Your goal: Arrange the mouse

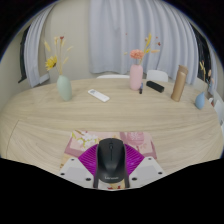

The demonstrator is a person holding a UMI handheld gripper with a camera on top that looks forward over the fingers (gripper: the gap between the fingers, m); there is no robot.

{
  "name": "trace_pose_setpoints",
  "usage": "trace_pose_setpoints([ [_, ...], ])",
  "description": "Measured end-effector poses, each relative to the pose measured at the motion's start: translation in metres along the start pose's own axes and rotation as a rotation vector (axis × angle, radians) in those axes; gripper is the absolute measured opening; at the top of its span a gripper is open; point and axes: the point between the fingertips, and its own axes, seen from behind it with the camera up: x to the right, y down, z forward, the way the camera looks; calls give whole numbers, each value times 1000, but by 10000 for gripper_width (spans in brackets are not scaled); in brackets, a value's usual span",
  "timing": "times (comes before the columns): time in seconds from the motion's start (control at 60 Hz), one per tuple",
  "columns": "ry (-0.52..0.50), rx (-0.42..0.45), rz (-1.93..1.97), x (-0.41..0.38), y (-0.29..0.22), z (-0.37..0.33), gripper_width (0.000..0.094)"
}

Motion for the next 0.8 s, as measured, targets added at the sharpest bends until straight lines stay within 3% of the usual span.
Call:
trace_pose_setpoints([
  [0.117,28,-35,-26,8,27,10,356],
  [0.25,23,-35,-10,7,31,10,487],
  [0.35,17,-57,-11,13,32,-2,863],
  [0.567,42,-46,16,49,30,-101,851],
  [0.8,81,-60,12,95,83,-217,851],
])
